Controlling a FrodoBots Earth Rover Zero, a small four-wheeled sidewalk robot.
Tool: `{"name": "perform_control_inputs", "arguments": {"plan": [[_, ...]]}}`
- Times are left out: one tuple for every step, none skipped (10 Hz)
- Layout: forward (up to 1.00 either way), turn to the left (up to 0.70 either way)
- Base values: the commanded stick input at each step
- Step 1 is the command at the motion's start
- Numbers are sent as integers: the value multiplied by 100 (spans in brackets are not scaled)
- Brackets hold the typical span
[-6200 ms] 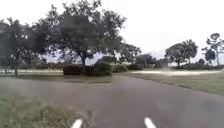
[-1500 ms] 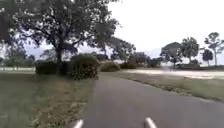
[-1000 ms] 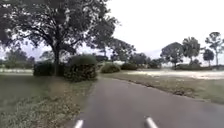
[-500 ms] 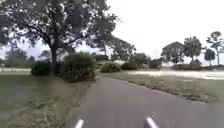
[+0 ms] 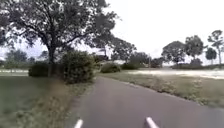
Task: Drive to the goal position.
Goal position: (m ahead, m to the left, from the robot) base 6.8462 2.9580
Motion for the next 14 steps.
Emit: {"name": "perform_control_inputs", "arguments": {"plan": [[84, 3], [84, 3], [84, 3], [84, 3], [84, 3], [84, 3], [84, 3], [84, 3], [84, 3], [84, 3], [84, 3], [84, 3], [84, 3], [84, 3]]}}
